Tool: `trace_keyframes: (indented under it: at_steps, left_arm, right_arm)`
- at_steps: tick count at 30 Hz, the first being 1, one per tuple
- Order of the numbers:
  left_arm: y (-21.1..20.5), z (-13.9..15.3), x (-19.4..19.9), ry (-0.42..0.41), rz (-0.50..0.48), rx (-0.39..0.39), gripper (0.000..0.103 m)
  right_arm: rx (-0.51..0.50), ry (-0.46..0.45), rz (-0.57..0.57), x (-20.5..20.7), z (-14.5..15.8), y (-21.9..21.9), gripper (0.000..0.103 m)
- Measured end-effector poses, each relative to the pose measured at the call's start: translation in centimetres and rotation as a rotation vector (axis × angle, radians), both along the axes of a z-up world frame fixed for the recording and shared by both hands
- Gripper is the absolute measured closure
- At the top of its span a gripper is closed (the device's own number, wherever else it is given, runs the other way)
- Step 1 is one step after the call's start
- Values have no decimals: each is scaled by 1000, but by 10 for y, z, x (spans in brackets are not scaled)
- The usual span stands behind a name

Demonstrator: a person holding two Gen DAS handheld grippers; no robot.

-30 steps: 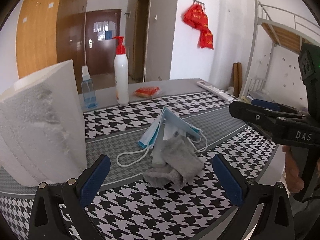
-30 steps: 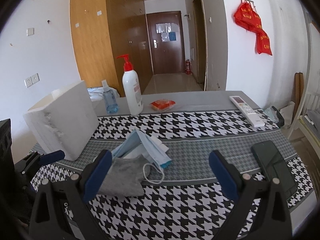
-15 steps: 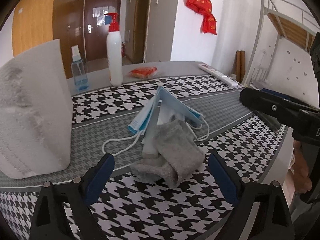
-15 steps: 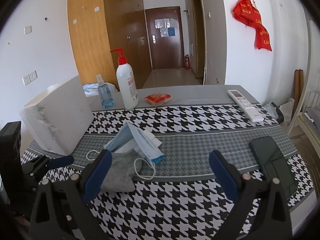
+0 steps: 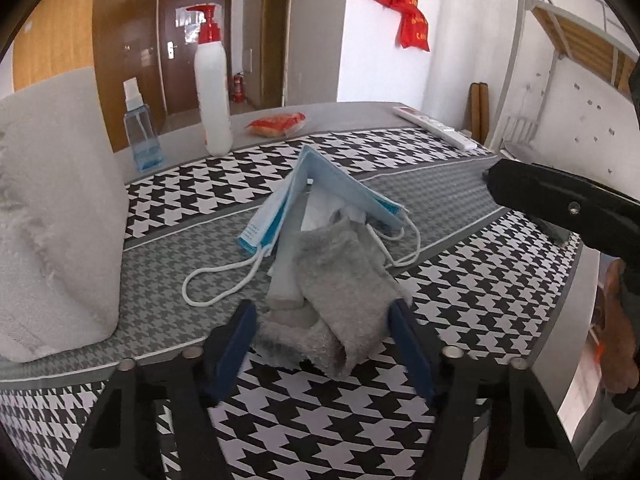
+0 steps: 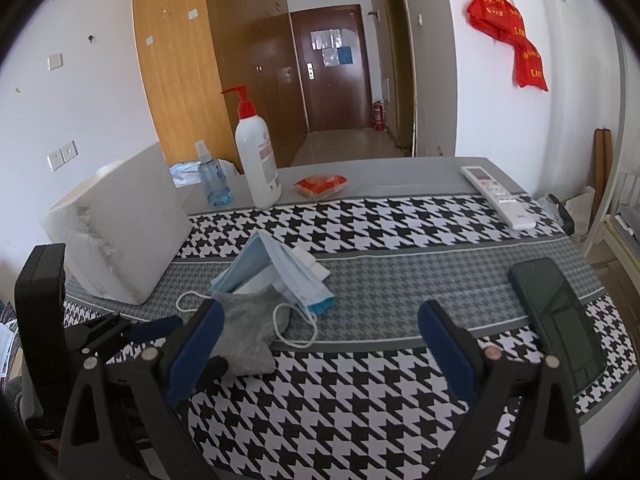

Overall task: Organize soft objects
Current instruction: 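Close the left gripper on the grey cloth, then lift the grey cloth with the left gripper while the right gripper grasps the blue mask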

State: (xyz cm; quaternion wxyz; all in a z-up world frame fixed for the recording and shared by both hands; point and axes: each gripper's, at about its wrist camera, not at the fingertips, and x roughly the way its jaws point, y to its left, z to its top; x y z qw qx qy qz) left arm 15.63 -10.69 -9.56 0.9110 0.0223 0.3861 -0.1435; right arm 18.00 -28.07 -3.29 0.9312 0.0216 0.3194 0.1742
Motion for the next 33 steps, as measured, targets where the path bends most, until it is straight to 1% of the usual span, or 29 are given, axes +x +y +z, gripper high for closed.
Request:
trace_keyframes:
  at_steps: [4, 6, 8, 9, 11, 14, 19, 24, 28, 33]
  left_arm:
    - [-2, -5, 2, 29, 1, 7, 50]
    - [-1, -6, 1, 33, 2, -1, 52]
    - [0, -6, 1, 37, 0, -9, 61]
    - [0, -6, 1, 41, -4, -13, 63]
    - [0, -6, 0, 44, -8, -15, 75]
    - [2, -5, -2, 50, -22, -30, 82]
    - [8, 0, -12, 39, -45, -53, 84]
    - [18, 7, -22, 21, -47, -64, 84]
    - [31, 12, -31, 7, -40, -76, 84]
    - [46, 17, -37, -10, 1, -72, 84]
  right_arm:
    - [5, 7, 2, -1, -1, 0, 4]
    - [-3, 12, 3, 0, -2, 1, 4]
    - [-4, 17, 4, 0, -4, 2, 4]
    - [-2, 20, 3, 1, -4, 2, 4]
    - [3, 22, 6, 0, -4, 2, 4]
    - [2, 21, 8, 0, -3, 3, 4]
    - [-5, 25, 9, 2, -3, 7, 4]
    - [-22, 24, 16, 6, -2, 14, 4]
    - [-37, 30, 19, 12, -3, 20, 4]
    - [-51, 43, 27, 20, -5, 28, 4]
